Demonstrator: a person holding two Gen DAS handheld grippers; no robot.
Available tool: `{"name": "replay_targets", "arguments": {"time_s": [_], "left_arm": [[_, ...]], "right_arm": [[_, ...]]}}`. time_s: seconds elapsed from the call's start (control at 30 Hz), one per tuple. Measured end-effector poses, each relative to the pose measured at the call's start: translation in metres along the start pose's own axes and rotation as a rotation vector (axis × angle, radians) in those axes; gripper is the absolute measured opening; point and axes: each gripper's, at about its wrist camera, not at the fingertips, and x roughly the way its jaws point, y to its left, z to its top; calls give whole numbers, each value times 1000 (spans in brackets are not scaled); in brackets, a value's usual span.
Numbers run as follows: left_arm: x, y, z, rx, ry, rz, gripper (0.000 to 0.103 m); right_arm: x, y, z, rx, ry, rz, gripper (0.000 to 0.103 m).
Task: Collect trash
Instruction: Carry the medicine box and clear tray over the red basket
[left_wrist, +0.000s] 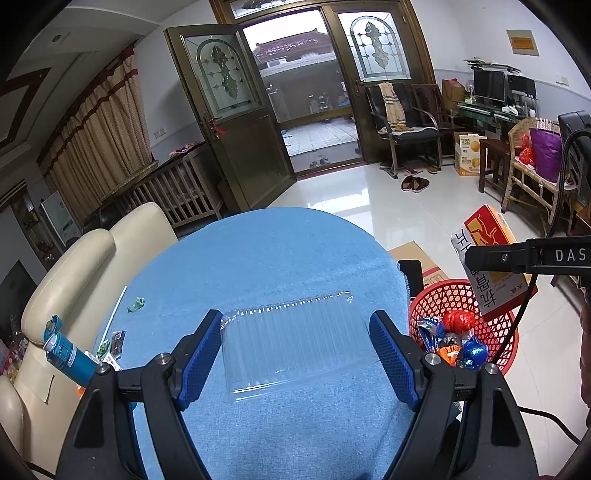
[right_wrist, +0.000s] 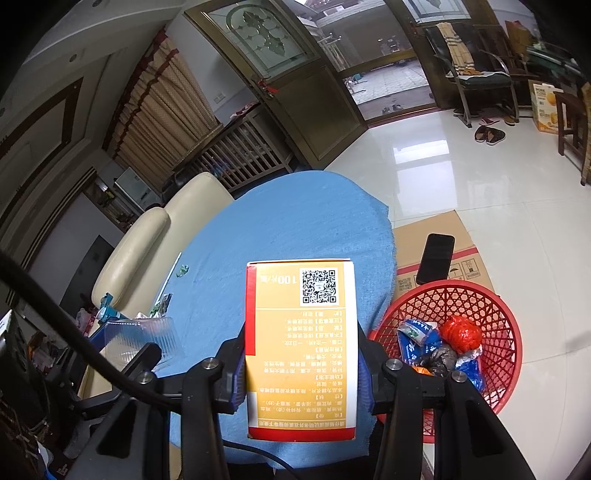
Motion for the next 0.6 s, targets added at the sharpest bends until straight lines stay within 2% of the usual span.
{"name": "replay_targets", "arguments": {"time_s": [0.6], "left_arm": [[2,-12,3,29,12,-14,81]], "right_arm": [[-4,-20,0,34,-4,-10,49]]}}
